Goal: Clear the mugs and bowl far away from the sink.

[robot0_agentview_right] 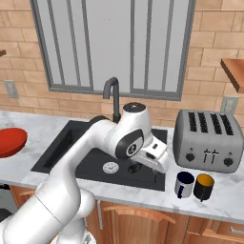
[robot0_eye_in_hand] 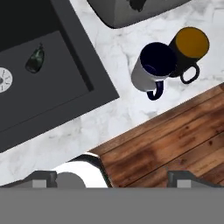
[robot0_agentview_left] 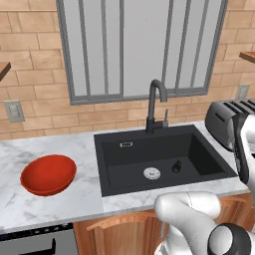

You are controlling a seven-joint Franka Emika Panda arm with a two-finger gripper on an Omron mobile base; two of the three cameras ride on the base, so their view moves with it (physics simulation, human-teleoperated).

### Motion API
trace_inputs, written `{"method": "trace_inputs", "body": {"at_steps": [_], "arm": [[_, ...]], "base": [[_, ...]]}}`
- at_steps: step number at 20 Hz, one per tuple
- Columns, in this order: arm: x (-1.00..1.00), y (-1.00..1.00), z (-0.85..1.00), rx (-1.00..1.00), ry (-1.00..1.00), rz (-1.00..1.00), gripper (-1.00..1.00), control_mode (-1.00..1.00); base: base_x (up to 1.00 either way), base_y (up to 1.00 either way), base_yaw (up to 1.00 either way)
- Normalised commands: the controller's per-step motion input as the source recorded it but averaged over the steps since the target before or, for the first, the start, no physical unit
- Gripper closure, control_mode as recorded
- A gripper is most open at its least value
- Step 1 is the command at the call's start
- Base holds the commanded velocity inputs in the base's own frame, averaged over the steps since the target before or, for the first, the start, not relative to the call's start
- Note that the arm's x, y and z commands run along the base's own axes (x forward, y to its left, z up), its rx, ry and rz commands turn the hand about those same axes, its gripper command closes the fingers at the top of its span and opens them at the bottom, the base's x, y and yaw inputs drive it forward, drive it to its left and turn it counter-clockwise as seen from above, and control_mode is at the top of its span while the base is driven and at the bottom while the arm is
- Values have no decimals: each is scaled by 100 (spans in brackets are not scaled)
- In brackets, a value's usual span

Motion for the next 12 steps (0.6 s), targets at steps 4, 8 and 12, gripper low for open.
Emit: {"method": "trace_inputs", "body": {"at_steps": [4, 8, 12], "arm": [[-13, -100, -41, 0, 17, -19, -100, -100], [-3, -92, -66, 0, 11, -17, -100, -100], [20, -57, -55, 3, 1, -2, -100, -100]], "base": [[0, 0, 0], [0, 0, 0], [0, 0, 0]]}}
